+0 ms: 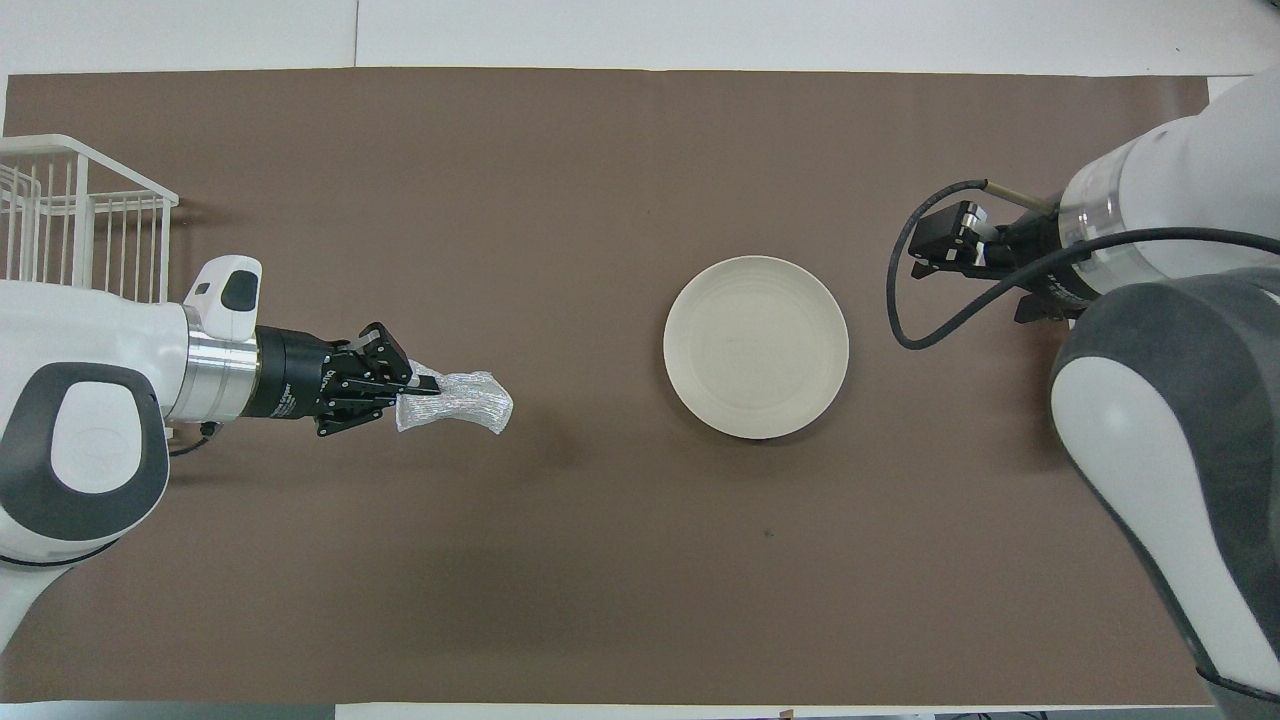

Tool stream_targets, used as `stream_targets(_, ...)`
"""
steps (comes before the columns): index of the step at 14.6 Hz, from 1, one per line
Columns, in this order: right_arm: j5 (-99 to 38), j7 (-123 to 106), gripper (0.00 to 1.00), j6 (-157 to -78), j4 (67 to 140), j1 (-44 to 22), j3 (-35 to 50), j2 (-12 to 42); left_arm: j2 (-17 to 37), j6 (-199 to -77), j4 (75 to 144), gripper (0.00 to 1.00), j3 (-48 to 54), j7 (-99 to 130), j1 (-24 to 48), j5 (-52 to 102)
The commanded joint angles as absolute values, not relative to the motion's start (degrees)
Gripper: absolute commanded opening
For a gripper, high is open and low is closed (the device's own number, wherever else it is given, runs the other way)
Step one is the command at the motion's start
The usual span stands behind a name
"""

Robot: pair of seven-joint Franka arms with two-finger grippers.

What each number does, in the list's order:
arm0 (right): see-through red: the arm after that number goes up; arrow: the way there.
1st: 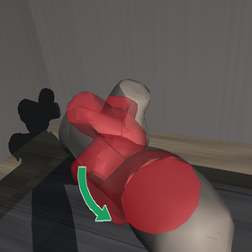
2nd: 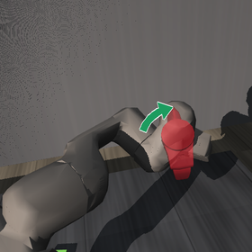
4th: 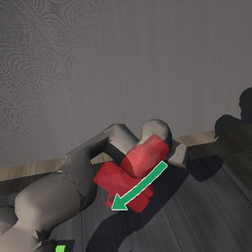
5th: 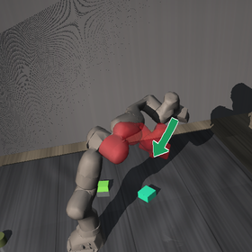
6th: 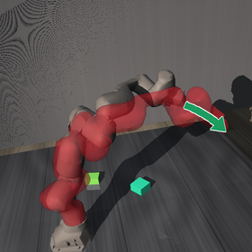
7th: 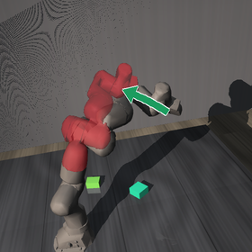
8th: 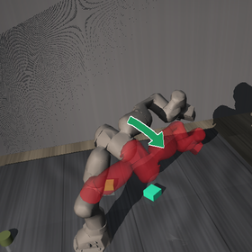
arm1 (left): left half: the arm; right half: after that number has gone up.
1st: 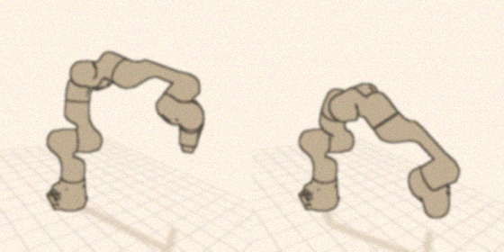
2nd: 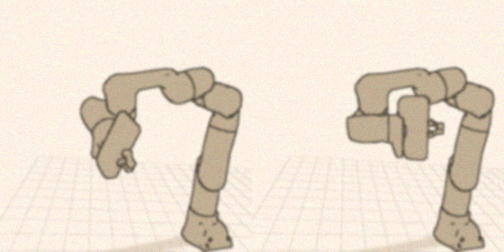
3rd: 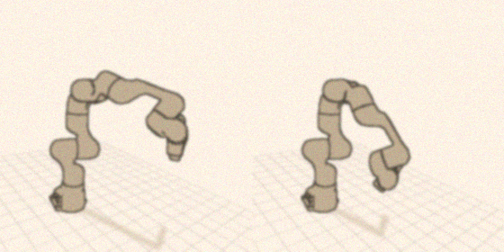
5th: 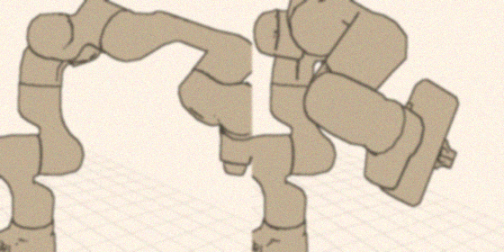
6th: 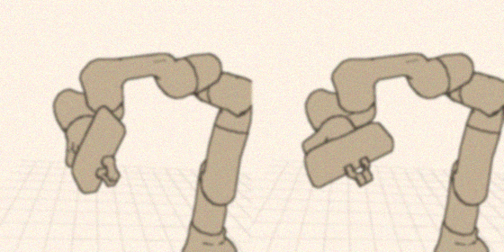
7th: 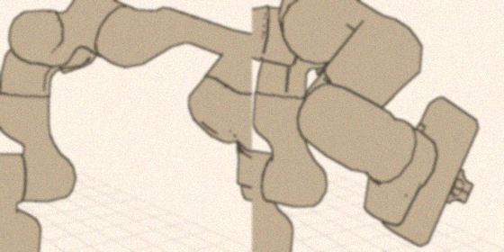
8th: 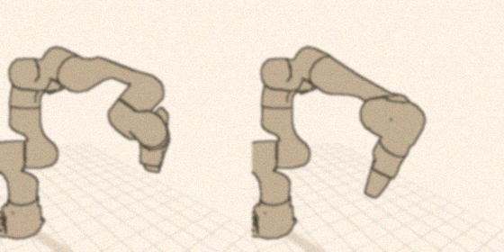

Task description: Wipe plate with sponge

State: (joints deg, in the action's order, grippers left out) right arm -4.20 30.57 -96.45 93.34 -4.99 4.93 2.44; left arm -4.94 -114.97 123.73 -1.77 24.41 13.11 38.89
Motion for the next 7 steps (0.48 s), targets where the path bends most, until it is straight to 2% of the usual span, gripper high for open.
stream_targets(1,-5.3,21.1,1.0,-93.8,94.2,-2.8,5.5,1.1,0.6,-108.3,112.8,0.0,-1.4,31.2,13.3,19.9)
stream_targets(5,-4.4,8.6,1.0,-92.5,93.9,-1.5,5.4,1.0,4.5,-96.2,102.5,0.0,-1.1,30.9,13.6,-3.1)
stream_targets(7,-4.3,5.7,1.0,-92.4,93.8,-0.9,5.2,0.9,5.0,-93.2,100.4,0.0,-1.0,30.7,15.0,-12.4)
